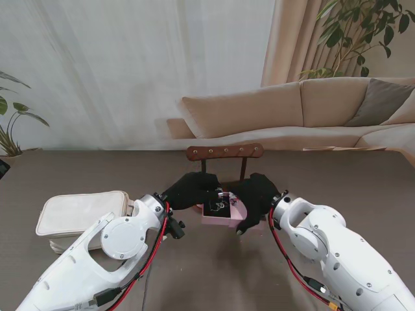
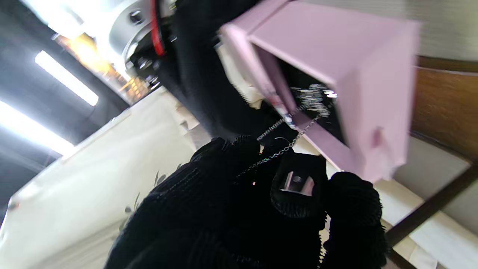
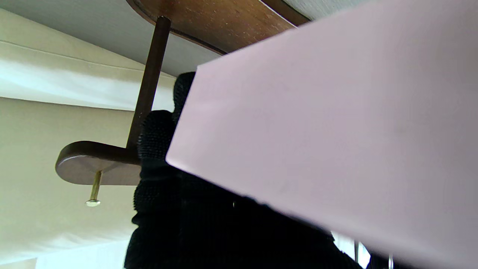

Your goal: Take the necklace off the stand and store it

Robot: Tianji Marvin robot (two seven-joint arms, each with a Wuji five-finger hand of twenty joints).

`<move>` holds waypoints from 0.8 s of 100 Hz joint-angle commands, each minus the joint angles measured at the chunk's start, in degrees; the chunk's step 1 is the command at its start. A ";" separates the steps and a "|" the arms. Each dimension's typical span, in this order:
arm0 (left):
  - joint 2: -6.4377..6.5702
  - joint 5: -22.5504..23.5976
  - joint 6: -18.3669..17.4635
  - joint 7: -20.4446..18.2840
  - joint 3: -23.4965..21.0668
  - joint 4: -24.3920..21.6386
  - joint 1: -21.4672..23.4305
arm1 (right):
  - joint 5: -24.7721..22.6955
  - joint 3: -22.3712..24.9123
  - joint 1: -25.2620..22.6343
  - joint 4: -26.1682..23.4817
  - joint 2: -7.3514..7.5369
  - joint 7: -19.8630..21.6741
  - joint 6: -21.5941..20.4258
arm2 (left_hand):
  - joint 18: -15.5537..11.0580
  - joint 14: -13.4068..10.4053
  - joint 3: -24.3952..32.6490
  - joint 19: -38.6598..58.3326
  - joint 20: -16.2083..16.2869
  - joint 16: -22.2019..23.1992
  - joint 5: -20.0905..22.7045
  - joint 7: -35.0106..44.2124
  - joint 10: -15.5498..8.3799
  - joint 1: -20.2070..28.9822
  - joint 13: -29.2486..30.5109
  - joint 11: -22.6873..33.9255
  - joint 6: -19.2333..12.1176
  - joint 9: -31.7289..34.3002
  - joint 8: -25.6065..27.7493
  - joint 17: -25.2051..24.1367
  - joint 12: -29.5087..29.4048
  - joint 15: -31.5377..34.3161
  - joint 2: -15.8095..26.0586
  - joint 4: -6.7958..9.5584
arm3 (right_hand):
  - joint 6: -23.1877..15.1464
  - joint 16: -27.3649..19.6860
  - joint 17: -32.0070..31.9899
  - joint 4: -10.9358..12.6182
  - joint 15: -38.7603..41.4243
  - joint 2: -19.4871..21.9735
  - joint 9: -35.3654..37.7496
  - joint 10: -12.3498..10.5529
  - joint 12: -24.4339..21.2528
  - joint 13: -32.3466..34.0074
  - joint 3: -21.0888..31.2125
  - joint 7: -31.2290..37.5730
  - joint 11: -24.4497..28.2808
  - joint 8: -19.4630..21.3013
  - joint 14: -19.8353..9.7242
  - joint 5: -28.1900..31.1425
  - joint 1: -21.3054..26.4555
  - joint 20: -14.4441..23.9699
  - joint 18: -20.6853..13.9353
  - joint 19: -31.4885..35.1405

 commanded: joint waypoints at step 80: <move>2.10 13.51 -4.44 -2.84 1.41 0.95 -2.81 | -1.57 -0.63 0.13 -1.44 0.06 0.22 -0.69 | -5.01 -5.36 11.24 2.42 -0.87 1.61 6.23 -16.49 -0.51 -18.36 -3.98 -2.52 -5.68 -3.19 -6.51 -0.94 -15.38 -0.43 -4.22 -1.47 | -20.96 2.84 5.46 5.95 5.28 10.47 4.08 -8.37 2.71 7.85 12.39 14.91 2.36 0.82 -8.79 6.87 48.33 -0.53 -0.76 1.59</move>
